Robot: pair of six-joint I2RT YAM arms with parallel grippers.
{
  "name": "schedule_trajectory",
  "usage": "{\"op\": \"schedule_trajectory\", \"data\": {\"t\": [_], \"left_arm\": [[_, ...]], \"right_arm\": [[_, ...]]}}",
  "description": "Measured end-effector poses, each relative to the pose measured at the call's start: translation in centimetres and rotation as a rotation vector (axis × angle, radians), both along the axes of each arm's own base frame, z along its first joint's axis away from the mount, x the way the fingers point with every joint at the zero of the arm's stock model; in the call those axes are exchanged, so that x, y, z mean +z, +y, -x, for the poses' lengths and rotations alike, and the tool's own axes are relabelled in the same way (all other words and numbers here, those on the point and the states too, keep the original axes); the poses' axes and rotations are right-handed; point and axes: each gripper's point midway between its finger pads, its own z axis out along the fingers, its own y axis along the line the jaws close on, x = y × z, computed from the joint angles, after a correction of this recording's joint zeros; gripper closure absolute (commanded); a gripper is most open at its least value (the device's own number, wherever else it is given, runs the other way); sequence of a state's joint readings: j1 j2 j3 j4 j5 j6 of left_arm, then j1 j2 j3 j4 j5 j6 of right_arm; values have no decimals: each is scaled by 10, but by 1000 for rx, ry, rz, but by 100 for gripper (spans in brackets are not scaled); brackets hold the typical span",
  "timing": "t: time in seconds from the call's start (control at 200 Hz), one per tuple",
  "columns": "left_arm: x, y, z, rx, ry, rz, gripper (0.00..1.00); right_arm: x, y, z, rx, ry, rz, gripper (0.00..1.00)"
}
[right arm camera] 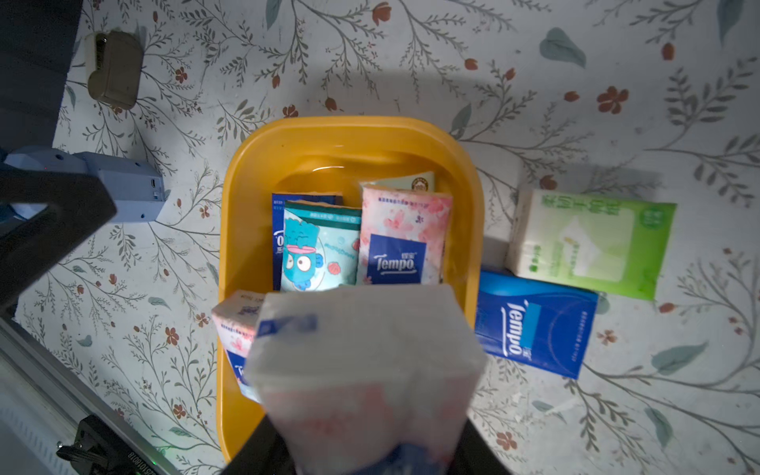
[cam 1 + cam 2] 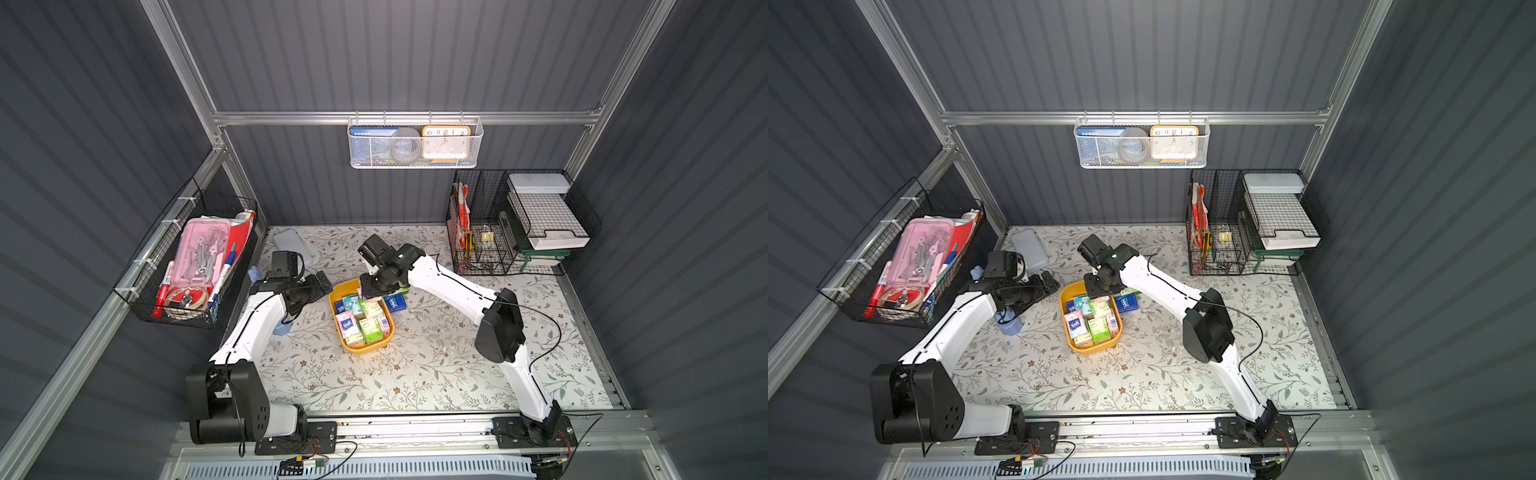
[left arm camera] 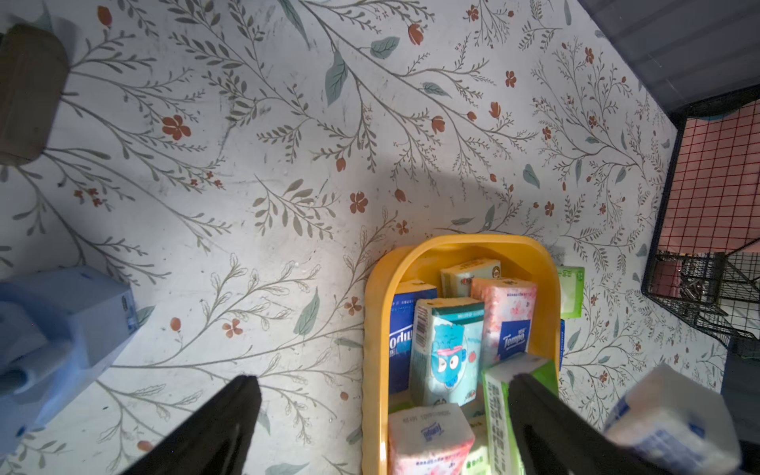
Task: Put the pocket tissues into the storage box
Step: Place the pocket tissues in the storage box.
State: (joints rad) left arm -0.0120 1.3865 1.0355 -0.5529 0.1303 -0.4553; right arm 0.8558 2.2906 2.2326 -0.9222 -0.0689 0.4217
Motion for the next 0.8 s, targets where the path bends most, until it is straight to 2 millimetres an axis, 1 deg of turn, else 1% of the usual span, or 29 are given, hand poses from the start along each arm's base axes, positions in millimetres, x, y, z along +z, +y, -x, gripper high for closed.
{"op": "schedule_trajectory", "data": {"t": [0.135,0.25,0.375,0.45,0.52,0.665,0.73,0.801], "left_arm": [[5,0,0,1,-13,0,1],[5,3,0,8,-15,-4,1],[5,6,0,18,-14,-6,1],[5,8,0,22,-14,-7,1],[5,8,0,22,-14,-7,1],[5,8,0,22,-14,-6,1],[5,8,0,22,-14,-6,1],[5,8,0,22,-14,-6,1]], "right_arm": [[-3,16,1,24,7,-21,55],[-7,31,9,50,22,-39,55],[-12,52,18,88,31,-58,55],[-14,60,22,101,32,-59,55],[-18,61,27,109,42,-47,54],[-23,55,32,107,63,-12,54],[-25,51,32,104,67,0,52],[-26,49,31,100,62,10,48]]}}
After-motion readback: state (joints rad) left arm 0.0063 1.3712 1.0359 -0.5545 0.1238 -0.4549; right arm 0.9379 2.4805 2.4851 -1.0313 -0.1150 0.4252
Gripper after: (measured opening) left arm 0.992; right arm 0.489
